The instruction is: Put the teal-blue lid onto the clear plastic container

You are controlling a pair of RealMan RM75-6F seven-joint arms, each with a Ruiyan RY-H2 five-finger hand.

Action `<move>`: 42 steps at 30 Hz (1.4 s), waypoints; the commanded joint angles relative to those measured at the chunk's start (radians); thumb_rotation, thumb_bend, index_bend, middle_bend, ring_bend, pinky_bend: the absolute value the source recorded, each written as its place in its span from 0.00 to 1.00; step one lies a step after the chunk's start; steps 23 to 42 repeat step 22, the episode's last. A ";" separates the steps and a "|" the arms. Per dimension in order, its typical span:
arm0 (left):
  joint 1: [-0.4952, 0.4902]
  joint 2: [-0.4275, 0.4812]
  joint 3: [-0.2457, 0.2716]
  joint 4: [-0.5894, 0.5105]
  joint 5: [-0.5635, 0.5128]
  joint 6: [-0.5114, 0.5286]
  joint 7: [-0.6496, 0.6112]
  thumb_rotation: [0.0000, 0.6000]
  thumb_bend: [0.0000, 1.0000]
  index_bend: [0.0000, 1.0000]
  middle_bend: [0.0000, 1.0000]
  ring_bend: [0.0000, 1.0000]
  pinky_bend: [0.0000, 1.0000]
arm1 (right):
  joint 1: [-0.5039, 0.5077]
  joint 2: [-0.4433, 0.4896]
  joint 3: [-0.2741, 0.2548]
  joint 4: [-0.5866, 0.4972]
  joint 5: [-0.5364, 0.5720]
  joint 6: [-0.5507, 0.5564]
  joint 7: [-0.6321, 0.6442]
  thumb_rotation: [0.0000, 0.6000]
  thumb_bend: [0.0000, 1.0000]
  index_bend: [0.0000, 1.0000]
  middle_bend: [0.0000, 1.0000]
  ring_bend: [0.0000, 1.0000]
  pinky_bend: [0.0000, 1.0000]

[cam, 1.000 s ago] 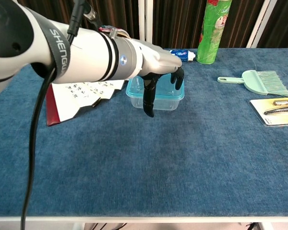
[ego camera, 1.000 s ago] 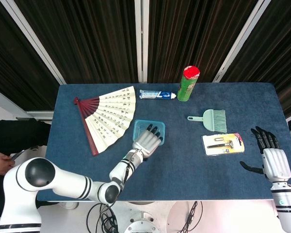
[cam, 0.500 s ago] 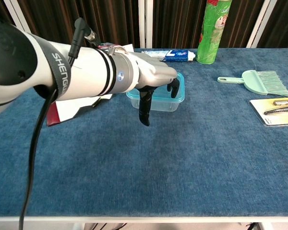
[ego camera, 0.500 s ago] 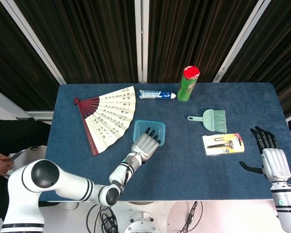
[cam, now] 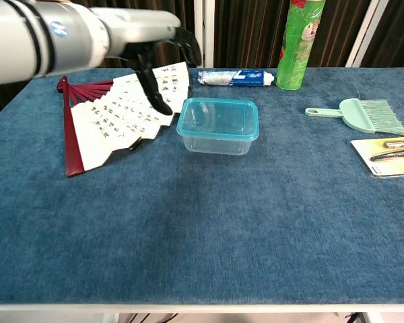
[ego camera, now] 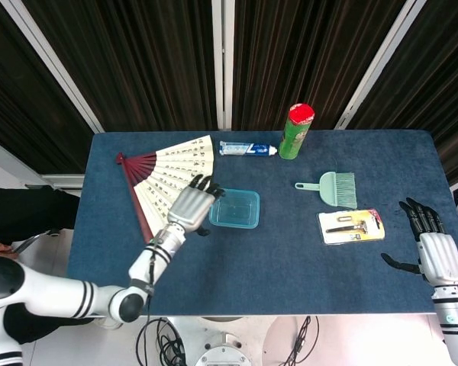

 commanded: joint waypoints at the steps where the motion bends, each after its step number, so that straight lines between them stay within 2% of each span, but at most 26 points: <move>1: 0.233 0.139 0.083 -0.016 0.289 0.153 -0.244 1.00 0.01 0.22 0.16 0.03 0.04 | 0.007 0.012 -0.004 0.026 -0.024 -0.007 0.063 1.00 0.06 0.00 0.00 0.00 0.00; 6: 0.439 0.193 0.160 0.082 0.461 0.344 -0.395 1.00 0.01 0.22 0.16 0.05 0.04 | 0.007 0.021 -0.002 0.056 -0.038 0.007 0.102 1.00 0.07 0.00 0.00 0.00 0.00; 12: 0.619 0.229 0.225 0.194 0.594 0.461 -0.539 1.00 0.01 0.21 0.16 0.04 0.00 | -0.004 0.030 0.004 0.063 -0.031 0.031 0.113 1.00 0.07 0.00 0.00 0.00 0.00; 19: 0.768 0.280 0.281 0.150 0.609 0.496 -0.492 1.00 0.01 0.19 0.14 0.00 0.00 | -0.015 0.036 -0.011 0.057 -0.047 0.041 0.108 1.00 0.07 0.00 0.00 0.00 0.00; 22: 0.840 0.279 0.288 0.138 0.635 0.549 -0.500 1.00 0.01 0.19 0.14 0.00 0.00 | -0.028 0.030 -0.021 0.057 -0.052 0.054 0.114 1.00 0.07 0.00 0.00 0.00 0.00; 42: 0.840 0.279 0.288 0.138 0.635 0.549 -0.500 1.00 0.01 0.19 0.14 0.00 0.00 | -0.028 0.030 -0.021 0.057 -0.052 0.054 0.114 1.00 0.07 0.00 0.00 0.00 0.00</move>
